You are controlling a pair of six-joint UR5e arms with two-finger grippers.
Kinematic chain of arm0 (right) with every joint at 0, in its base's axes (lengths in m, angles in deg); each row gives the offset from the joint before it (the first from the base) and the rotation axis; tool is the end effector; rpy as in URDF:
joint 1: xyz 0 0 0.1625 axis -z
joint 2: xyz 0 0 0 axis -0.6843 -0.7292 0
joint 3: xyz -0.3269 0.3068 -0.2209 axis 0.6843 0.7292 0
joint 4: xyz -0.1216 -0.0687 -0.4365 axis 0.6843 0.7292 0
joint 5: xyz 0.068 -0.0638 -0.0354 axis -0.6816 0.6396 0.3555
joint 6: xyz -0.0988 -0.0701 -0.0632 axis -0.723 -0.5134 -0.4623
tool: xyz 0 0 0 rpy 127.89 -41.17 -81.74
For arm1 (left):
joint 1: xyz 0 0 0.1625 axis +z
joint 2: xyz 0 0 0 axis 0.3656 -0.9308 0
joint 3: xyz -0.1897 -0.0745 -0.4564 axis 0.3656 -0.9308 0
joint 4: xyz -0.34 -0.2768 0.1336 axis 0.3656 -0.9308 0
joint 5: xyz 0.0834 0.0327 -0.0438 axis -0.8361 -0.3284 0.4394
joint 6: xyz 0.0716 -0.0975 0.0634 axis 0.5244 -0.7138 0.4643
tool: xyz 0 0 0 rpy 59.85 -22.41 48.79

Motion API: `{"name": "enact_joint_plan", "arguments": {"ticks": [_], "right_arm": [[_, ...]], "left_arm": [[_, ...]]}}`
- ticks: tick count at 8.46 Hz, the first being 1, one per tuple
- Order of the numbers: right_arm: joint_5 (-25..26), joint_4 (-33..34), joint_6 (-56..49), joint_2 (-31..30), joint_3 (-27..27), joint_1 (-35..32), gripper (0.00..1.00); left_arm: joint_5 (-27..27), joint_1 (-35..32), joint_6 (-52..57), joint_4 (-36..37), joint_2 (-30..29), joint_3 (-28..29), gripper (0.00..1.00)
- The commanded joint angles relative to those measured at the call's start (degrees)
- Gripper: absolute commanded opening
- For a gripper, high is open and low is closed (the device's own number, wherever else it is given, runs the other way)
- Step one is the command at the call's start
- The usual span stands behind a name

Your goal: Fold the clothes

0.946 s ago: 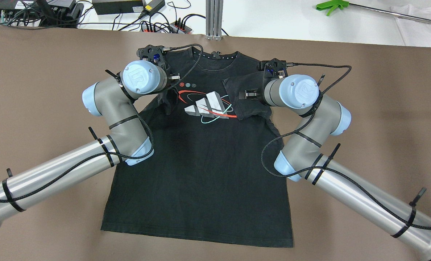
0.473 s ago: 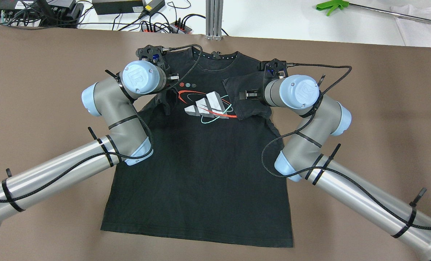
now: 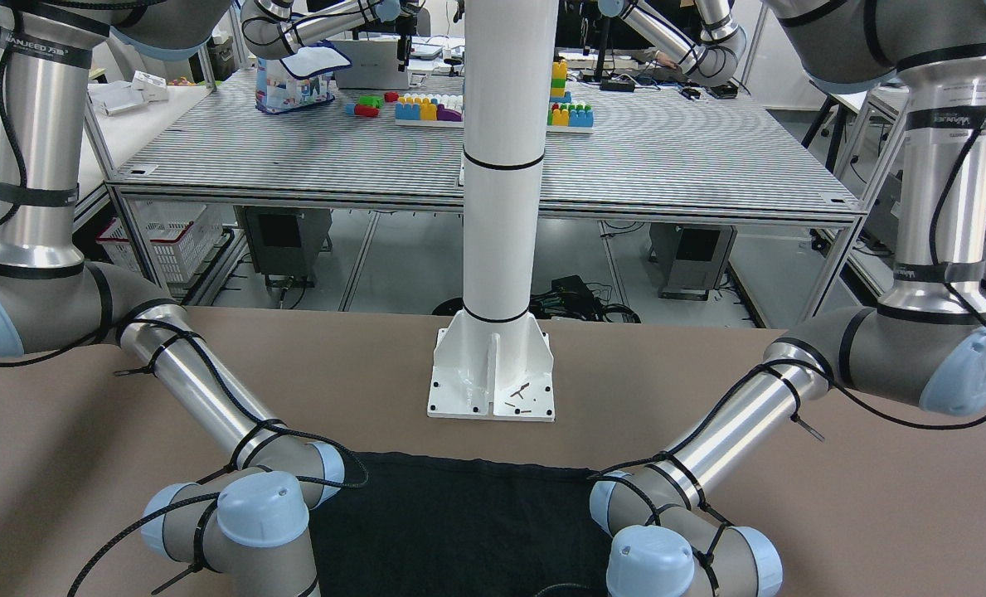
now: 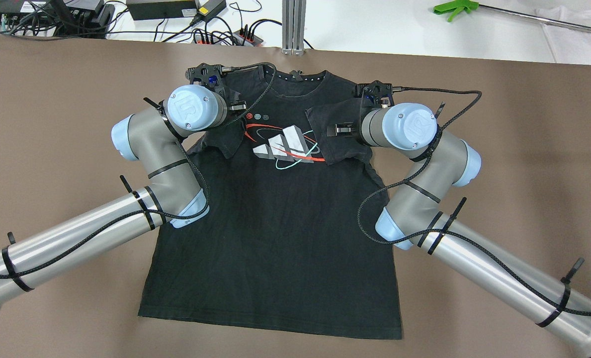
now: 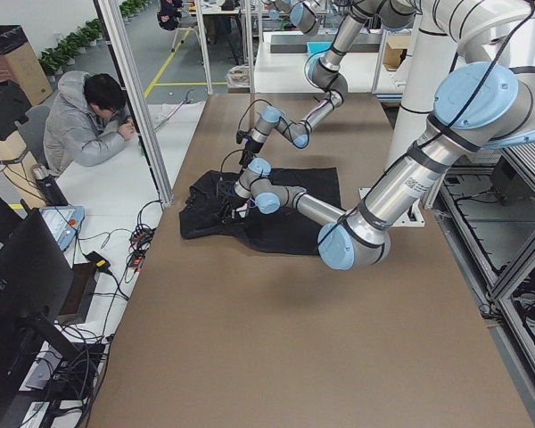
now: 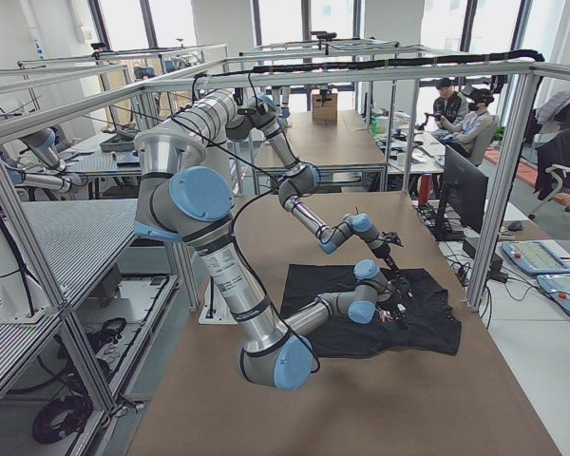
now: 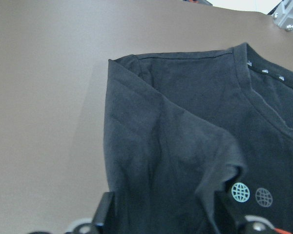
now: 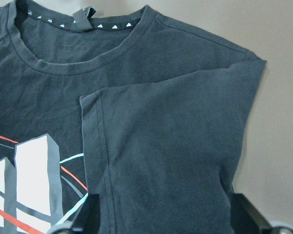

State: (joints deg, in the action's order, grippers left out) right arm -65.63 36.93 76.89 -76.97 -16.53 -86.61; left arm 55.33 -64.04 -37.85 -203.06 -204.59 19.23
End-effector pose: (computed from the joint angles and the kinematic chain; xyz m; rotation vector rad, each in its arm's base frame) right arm -0.5587 -0.6950 0.3467 0.5906 -0.9064 0.1373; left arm 0.6015 -0.7457 0.3187 0.5293 0.8017 -0.4353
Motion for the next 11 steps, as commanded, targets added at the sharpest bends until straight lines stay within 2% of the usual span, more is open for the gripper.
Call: {"name": "enact_joint_plan", "arguments": {"ticks": [1,3,4,6,7,9,11], "right_arm": [[0.00,0.00,2.00,-0.06,-0.57,0.71,0.94],[0.00,0.00,2.00,-0.06,-0.84,1.24,0.94],[0.00,0.00,2.00,-0.06,-1.01,1.24,0.94],[0.00,0.00,2.00,-0.14,-1.01,1.24,0.94],[-0.17,-0.09,1.92,-0.58,-1.19,1.24,0.94],[-0.87,0.09,2.00,-2.51,-5.30,1.24,0.94],[-9.35,0.18,3.31,-8.28,-12.57,1.07,0.94]], "left_arm": [[-0.06,0.05,-0.16,-0.07,0.48,0.02,0.99],[0.29,-0.30,0.44,-0.07,0.57,-0.59,0.99],[0.64,-0.38,1.50,-0.68,2.40,-1.55,0.99],[0.91,-0.74,3.61,-0.51,6.18,-6.72,0.99],[3.00,-0.91,3.62,-0.16,7.33,-9.01,0.99],[8.09,-1.61,2.74,0.02,12.75,-17.25,0.99],[12.49,-1.62,-4.67,0.10,21.62,-30.85,0.99]]}}
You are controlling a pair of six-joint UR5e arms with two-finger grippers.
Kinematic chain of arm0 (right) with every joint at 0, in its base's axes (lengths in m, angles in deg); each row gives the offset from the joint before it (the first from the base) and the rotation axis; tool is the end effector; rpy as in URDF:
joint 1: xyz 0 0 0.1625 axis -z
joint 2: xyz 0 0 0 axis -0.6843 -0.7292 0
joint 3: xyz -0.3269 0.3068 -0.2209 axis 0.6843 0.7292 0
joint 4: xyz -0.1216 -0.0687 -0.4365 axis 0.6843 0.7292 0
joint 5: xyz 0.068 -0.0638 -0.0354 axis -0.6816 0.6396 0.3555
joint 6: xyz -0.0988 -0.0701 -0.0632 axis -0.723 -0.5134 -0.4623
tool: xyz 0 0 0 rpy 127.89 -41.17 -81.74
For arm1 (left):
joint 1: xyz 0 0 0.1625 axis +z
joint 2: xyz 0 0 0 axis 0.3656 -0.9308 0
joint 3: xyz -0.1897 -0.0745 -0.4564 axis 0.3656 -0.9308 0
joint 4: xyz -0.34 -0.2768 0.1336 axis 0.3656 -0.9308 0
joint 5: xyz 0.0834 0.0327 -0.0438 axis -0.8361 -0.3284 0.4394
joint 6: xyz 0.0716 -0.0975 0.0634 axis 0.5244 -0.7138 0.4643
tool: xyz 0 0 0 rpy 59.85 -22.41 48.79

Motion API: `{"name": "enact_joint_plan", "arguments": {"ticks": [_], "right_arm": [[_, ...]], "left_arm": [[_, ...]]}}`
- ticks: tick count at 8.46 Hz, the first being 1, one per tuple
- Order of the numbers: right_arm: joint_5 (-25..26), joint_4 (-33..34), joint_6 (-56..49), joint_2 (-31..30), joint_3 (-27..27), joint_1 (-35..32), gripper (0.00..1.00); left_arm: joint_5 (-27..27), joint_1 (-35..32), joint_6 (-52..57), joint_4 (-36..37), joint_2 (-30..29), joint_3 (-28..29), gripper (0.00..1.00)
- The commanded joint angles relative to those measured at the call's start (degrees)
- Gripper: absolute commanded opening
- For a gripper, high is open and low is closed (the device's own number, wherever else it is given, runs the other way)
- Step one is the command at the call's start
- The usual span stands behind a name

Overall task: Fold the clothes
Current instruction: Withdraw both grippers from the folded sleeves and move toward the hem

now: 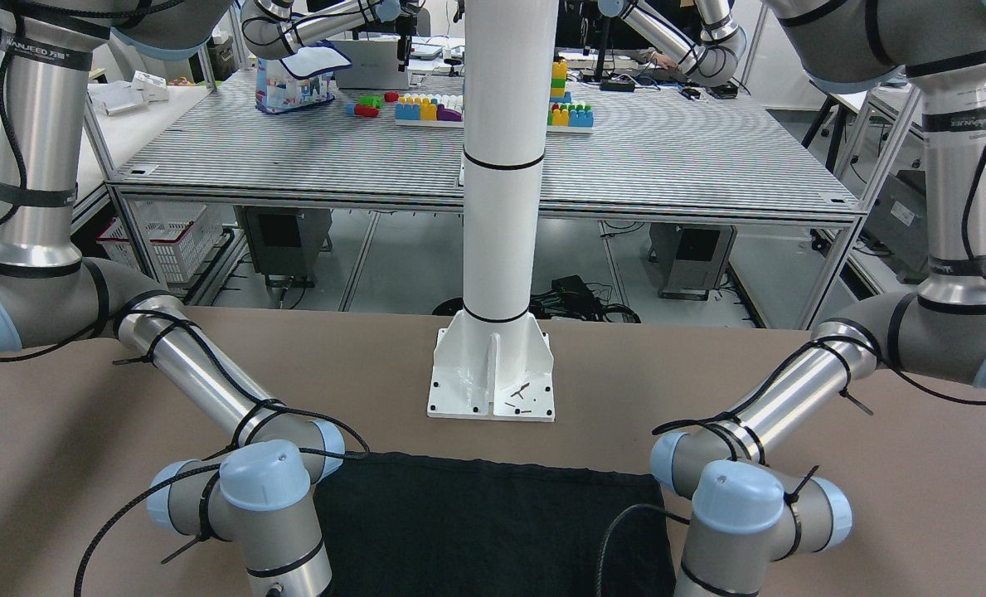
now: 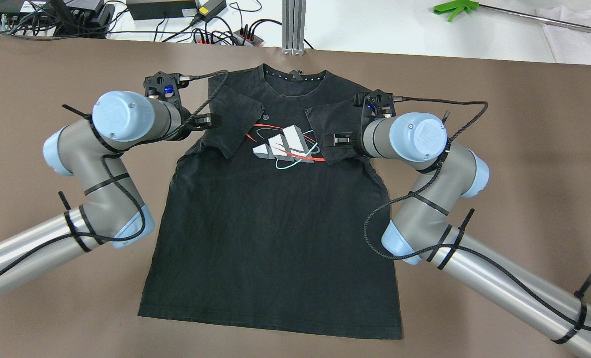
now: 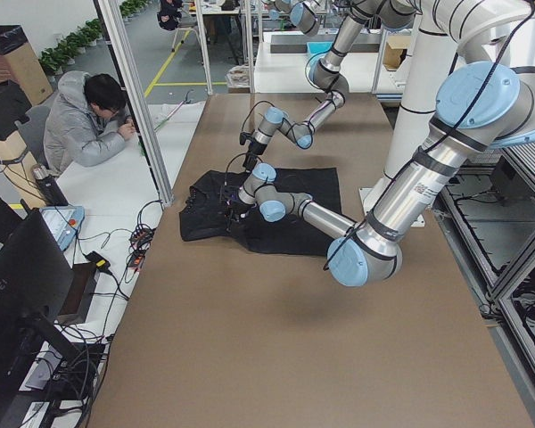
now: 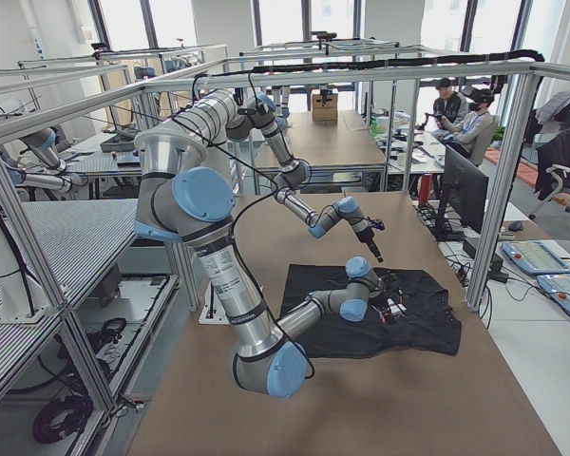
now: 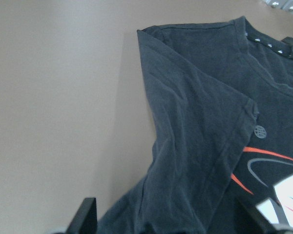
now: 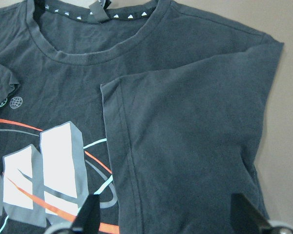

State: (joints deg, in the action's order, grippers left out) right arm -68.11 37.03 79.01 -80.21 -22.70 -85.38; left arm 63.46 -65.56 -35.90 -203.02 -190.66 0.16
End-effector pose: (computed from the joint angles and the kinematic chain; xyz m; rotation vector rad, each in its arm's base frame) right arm -0.5522 -0.6556 0.3353 0.5614 -0.9843 0.1224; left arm 0.5170 -0.6719 0.3488 0.4876 0.9276 -0.3508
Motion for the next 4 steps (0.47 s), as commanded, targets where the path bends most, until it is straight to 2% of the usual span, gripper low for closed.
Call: {"name": "enact_joint_plan", "arguments": {"ticks": [1,2,4], "right_arm": [[-11.71,-0.10,4.25,-8.47,-10.18,-0.17,0.94],[-14.11,-0.45,6.20,-11.29,-12.57,-0.25,0.94],[-15.27,-6.21,12.77,-18.40,-18.46,0.62,0.94]], "left_arm": [[6.47,-0.01,-9.55,0.06,12.62,-18.55,0.99],[8.14,0.16,-13.50,0.06,18.06,-24.79,0.99],[10.00,0.95,-23.00,-0.21,23.54,-32.29,0.99]]}}
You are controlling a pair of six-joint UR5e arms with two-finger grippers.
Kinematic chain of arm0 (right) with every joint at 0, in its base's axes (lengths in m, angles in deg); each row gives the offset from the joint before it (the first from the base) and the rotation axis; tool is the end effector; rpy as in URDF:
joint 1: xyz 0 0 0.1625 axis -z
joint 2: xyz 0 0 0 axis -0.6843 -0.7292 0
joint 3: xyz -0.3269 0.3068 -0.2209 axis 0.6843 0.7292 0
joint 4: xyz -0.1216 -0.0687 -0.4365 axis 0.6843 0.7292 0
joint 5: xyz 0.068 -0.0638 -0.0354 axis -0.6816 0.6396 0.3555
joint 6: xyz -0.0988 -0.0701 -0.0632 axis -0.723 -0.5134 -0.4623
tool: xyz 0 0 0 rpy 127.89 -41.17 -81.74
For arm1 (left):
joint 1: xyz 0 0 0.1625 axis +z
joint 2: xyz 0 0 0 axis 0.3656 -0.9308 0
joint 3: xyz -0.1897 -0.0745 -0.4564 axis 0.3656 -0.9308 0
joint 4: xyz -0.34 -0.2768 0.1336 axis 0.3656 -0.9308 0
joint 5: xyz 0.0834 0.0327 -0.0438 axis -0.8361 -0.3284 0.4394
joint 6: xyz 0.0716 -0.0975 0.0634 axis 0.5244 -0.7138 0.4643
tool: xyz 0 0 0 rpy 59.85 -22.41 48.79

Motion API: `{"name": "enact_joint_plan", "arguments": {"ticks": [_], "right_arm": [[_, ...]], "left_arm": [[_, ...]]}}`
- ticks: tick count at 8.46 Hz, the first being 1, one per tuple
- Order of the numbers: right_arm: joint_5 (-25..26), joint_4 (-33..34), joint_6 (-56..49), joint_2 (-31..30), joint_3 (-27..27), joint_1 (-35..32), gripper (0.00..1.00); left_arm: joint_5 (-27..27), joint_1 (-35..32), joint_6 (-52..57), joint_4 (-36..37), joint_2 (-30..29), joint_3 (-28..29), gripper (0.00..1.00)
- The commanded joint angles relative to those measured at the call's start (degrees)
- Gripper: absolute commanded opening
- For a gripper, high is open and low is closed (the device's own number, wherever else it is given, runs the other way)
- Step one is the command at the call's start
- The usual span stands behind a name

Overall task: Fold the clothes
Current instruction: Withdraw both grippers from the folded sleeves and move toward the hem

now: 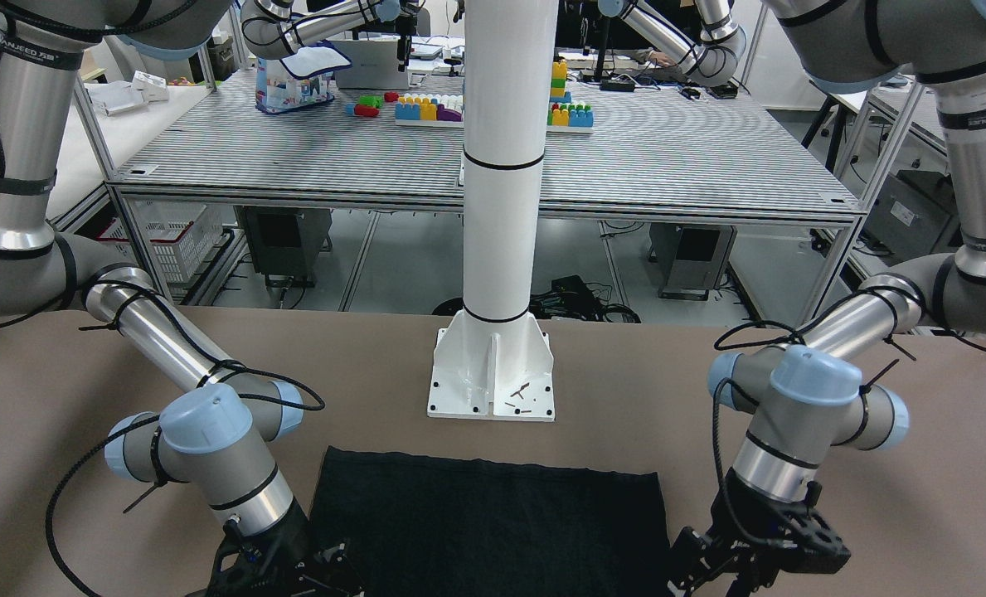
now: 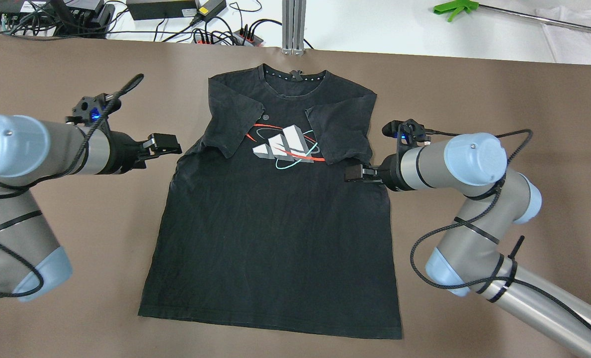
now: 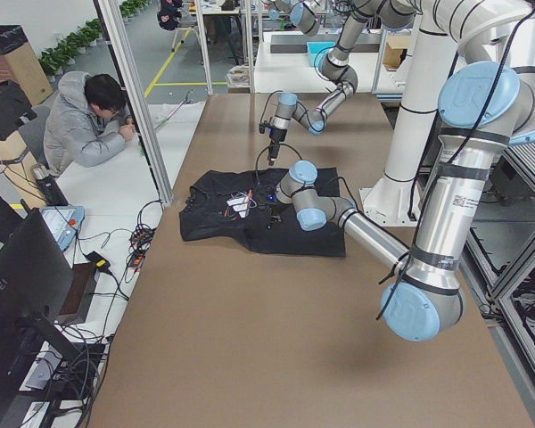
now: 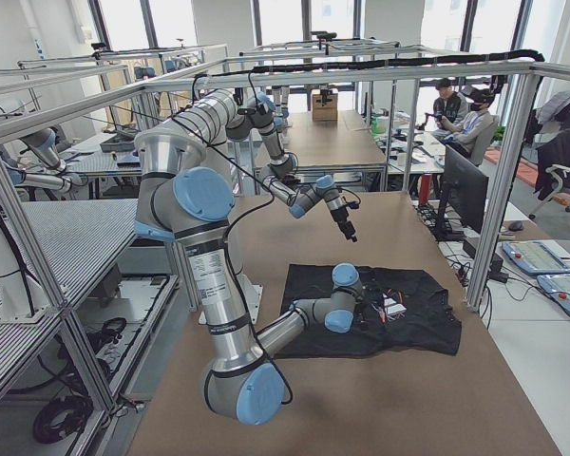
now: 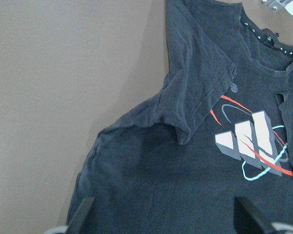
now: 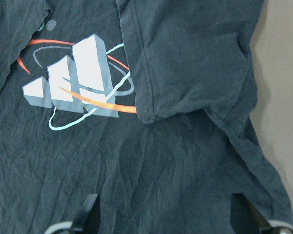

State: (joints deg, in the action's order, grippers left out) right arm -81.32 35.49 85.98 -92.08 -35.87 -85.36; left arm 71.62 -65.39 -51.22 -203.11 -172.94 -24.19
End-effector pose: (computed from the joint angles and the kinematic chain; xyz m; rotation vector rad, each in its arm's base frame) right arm -0.4965 -0.5637 0.3672 0.3491 -1.1536 0.0863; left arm 0.4093 -0.5379 0.3520 0.2915 1.1451 -0.4865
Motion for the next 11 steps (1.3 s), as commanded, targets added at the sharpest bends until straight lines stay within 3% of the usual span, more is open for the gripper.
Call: {"name": "enact_joint_plan", "arguments": {"ticks": [1,4,6,8,11], "right_arm": [[-3.80,-9.14,7.14,-9.62,-5.49,0.70,0.94],[-6.63,-15.94,14.68,-15.17,-5.84,1.31,0.94],[-6.02,-20.42,16.73,-20.26,-5.93,5.52,0.94],[-6.45,-21.76,28.72,-21.34,-8.02,9.47,0.94],[-5.84,-21.58,28.95,-25.46,-10.50,12.82,0.94]], "left_arm": [[1.68,2.87,-10.15,-0.55,6.10,-8.23,0.99],[-0.68,8.50,-13.51,-7.20,9.50,-8.06,0.99],[-9.01,14.56,-13.96,-8.38,10.50,-8.33,0.99],[-9.57,14.76,-13.87,-8.20,10.23,-8.24,0.99],[-9.66,14.76,-13.34,-8.03,10.06,-8.24,0.99]]}}
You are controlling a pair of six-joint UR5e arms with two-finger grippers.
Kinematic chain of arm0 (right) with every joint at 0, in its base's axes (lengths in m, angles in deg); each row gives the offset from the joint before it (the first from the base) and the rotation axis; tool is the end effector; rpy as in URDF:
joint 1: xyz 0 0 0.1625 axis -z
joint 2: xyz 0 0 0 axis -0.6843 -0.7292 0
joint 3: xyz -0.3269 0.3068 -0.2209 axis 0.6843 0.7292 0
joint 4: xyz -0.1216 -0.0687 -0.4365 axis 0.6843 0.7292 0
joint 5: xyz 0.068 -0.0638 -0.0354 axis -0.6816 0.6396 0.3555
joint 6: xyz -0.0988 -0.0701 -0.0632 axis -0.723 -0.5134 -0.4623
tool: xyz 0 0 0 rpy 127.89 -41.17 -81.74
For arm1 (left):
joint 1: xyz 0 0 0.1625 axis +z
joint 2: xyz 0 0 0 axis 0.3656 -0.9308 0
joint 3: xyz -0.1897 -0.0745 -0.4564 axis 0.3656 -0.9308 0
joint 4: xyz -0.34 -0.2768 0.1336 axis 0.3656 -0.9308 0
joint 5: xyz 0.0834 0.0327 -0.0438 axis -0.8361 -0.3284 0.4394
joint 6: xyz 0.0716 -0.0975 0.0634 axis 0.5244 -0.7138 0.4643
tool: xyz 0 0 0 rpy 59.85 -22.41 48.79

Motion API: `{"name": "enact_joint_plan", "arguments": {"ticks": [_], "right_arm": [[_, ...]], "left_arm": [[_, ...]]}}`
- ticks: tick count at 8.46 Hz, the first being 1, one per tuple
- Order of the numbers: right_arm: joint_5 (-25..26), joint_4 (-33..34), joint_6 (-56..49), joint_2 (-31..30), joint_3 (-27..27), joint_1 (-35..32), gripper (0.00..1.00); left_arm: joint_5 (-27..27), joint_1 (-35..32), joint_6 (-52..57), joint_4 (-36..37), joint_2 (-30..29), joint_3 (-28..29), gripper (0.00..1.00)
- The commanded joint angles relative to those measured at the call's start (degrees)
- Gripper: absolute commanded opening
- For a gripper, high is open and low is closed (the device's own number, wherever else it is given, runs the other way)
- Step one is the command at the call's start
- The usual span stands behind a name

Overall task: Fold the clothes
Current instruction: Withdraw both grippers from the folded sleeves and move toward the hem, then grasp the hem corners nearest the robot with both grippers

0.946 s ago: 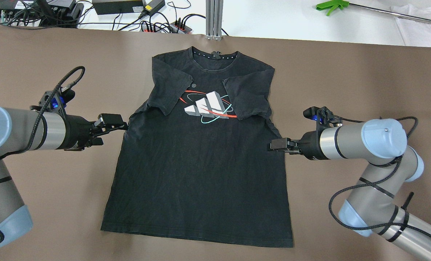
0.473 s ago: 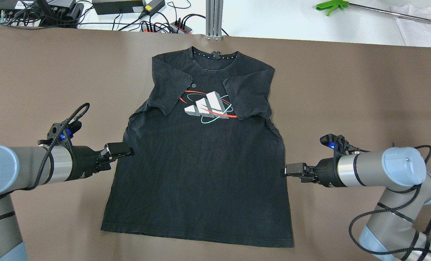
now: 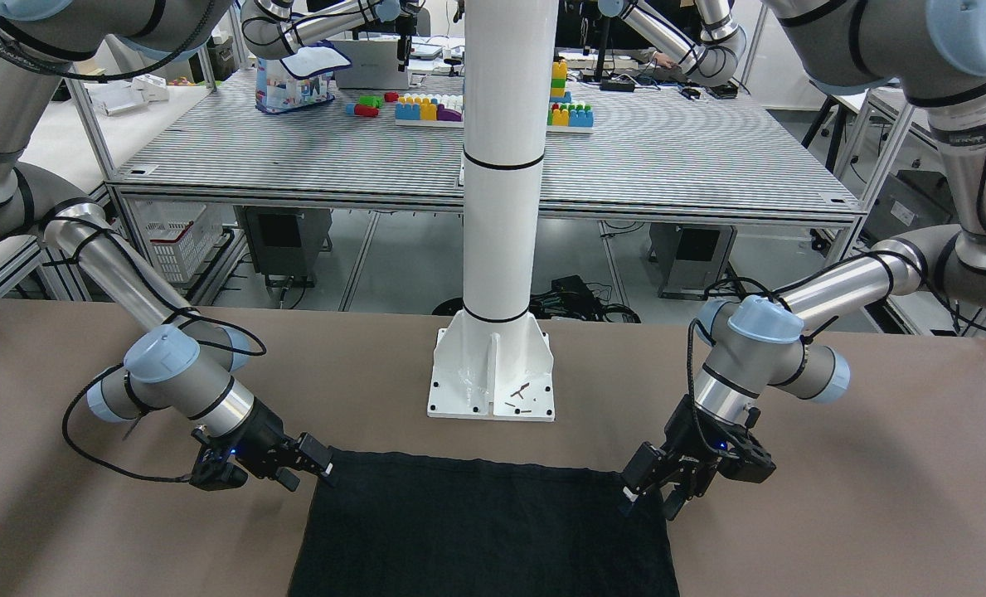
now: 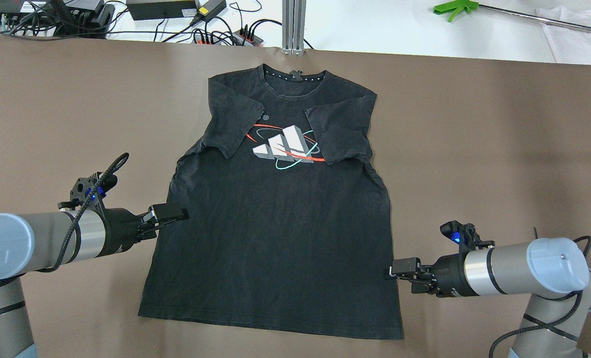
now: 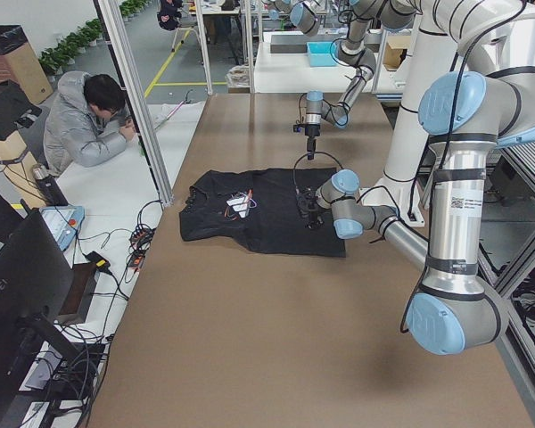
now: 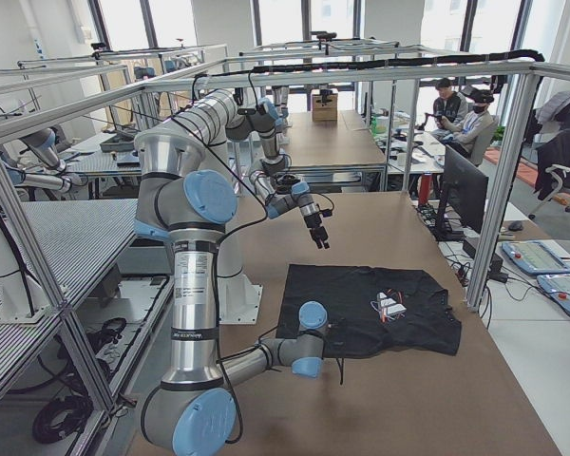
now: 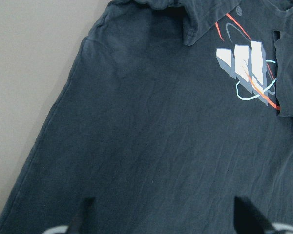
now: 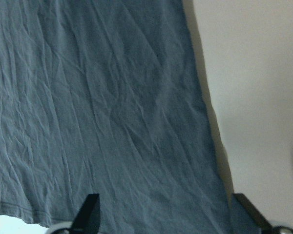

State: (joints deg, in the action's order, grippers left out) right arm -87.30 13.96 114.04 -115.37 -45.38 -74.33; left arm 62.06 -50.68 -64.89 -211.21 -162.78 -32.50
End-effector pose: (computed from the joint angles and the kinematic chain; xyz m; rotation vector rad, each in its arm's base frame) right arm -0.4552 -0.3585 0.4866 -0.1055 -1.3409 0.2337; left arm 0.4510 -0.3966 0.3656 0.1706 1.2747 -0.5491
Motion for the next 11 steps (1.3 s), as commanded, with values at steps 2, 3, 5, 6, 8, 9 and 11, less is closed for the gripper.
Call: {"name": "enact_joint_plan", "arguments": {"ticks": [2,3,5,6,8,9,11], "right_arm": [[2.58,0.03,0.72,-2.18,-0.90,6.34,0.94],[6.25,0.38,0.80,-2.18,-0.90,9.58,0.94],[8.40,0.47,0.72,-2.36,-0.73,11.73,0.94],[8.40,0.56,0.72,-2.79,-0.55,11.73,0.94],[8.48,0.56,0.45,-3.06,-0.46,12.34,0.94],[8.92,0.56,0.45,-2.97,-0.46,13.39,0.88],[11.73,0.65,0.45,-2.88,-0.46,13.75,0.08]], "left_arm": [[-0.11,-0.03,0.68,0.68,-0.10,0.07,0.99],[-0.11,-0.03,0.77,0.77,-0.01,0.07,0.99],[-1.33,-0.03,0.77,0.77,0.43,-0.11,0.99],[-2.03,-0.03,0.77,0.86,0.52,-0.11,0.99],[-2.13,-0.03,0.77,0.86,0.61,-0.02,0.99],[-2.13,-0.03,0.77,0.86,0.61,-0.02,0.99],[-2.13,-0.03,0.77,0.86,0.52,0.24,0.99]]}}
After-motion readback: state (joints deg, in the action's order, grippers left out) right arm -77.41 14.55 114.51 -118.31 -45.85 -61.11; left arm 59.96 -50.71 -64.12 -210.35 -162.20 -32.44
